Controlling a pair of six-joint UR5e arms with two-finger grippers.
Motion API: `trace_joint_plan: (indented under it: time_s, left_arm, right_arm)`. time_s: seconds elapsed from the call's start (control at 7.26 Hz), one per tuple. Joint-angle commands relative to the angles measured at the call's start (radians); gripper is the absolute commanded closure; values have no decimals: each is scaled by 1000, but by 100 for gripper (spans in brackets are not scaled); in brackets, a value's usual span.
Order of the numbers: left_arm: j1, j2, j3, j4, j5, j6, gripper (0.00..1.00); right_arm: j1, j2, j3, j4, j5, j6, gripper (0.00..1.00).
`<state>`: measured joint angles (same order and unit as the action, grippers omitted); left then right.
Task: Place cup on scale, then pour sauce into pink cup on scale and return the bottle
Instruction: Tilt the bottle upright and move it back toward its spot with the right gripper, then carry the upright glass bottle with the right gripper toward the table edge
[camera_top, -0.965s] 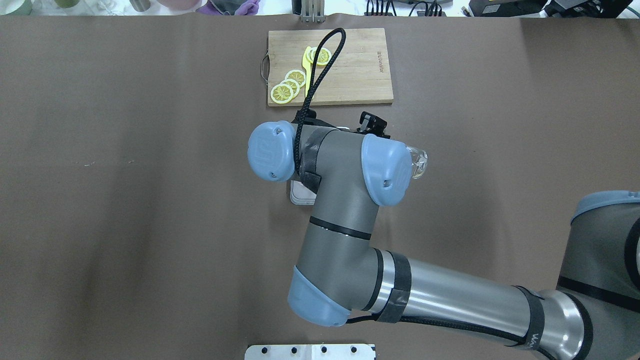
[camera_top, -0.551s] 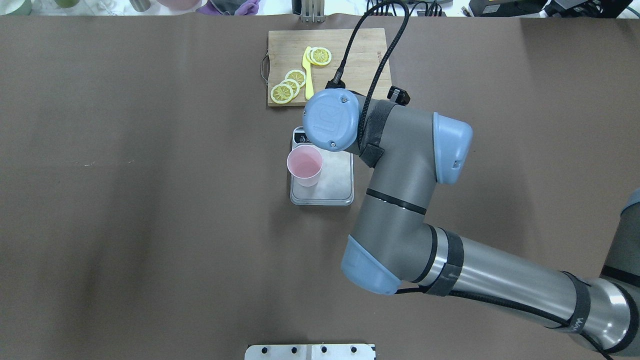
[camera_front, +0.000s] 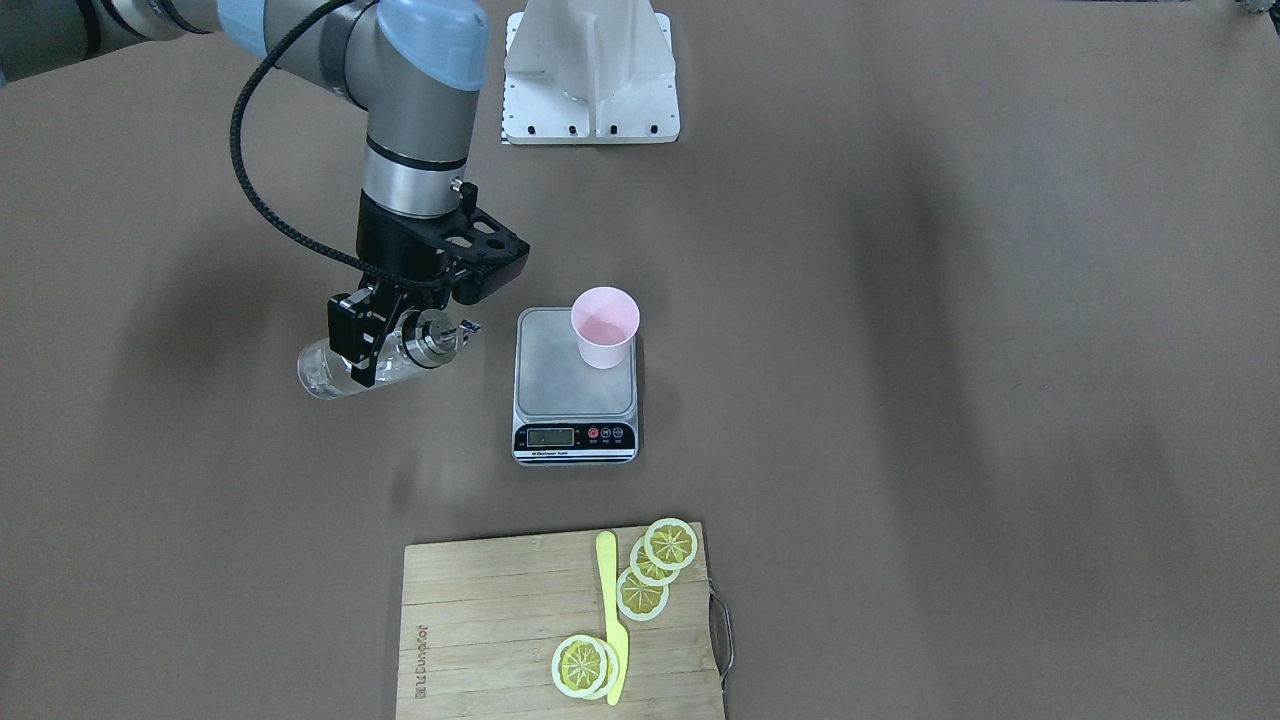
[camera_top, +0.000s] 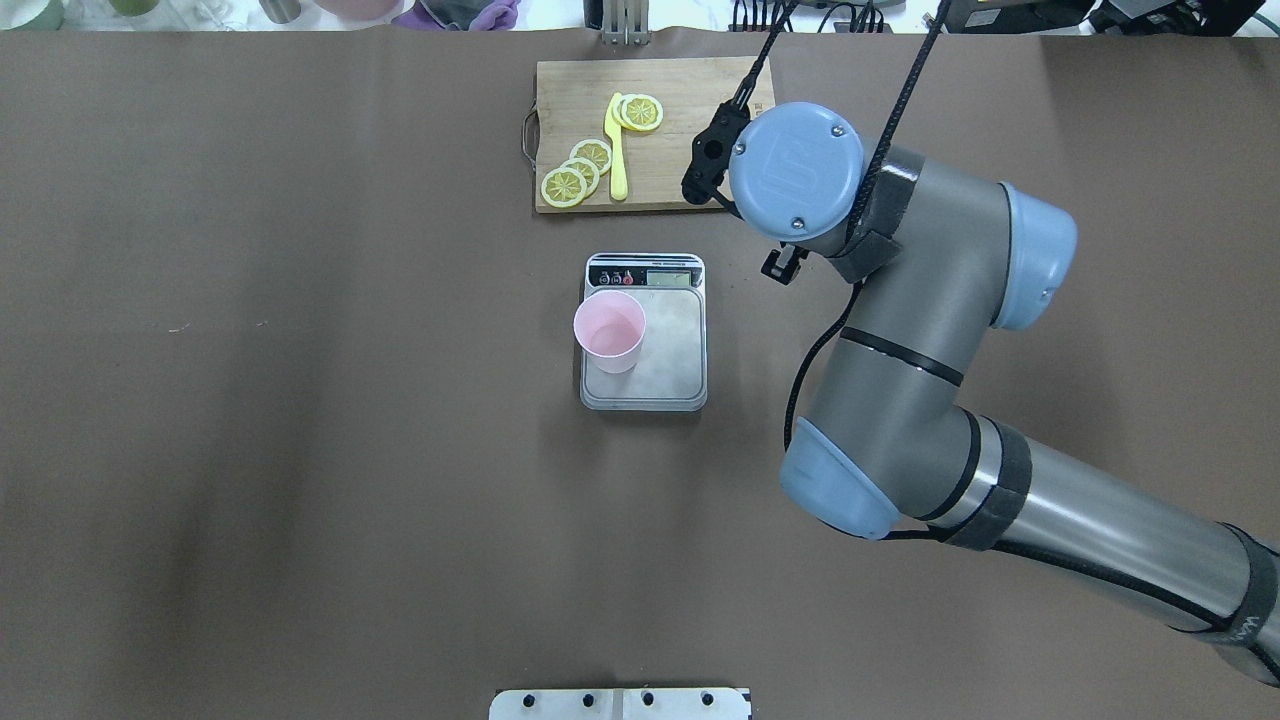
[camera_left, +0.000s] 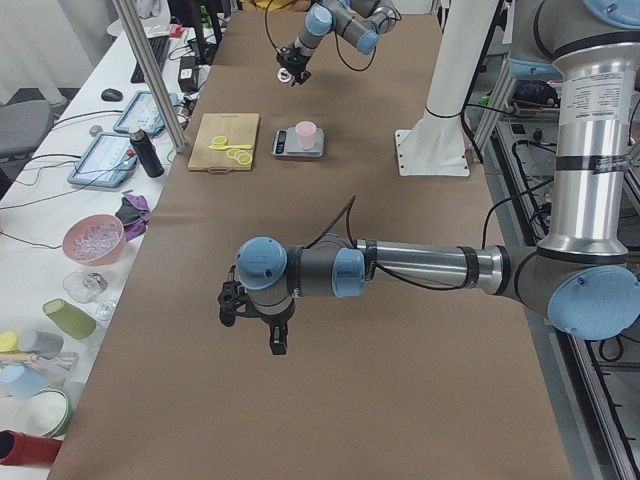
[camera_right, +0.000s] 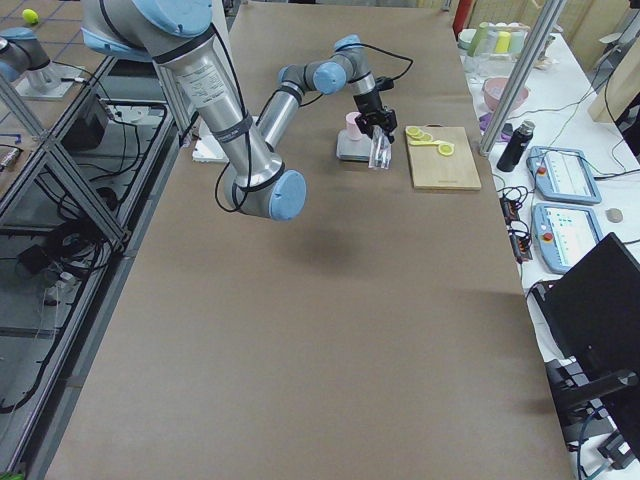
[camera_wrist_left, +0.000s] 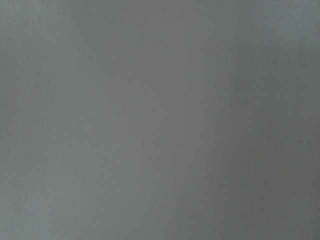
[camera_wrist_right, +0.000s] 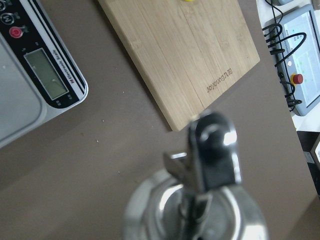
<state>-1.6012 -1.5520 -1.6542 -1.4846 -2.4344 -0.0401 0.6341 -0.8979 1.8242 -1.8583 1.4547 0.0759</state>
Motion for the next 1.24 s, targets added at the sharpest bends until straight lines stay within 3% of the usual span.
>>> trace_joint_plan:
  time_s: [0.0,0.41,0.83,1.1]
  left_arm:
    - [3,-38,17,1,0,-35,1]
    - [7,-83,31,1,-2,-78,1]
    - [9,-85,25,1,0,-78,1]
    - [9,-83,27,0,0,-70,1]
  right_arm:
    - [22,-122,56,167,53,-4,67]
    - [84,-251,93,351,125,-2,67]
    - [163,-329,136,437,225,5,67]
    - [214,-430,130,507,228,30,67]
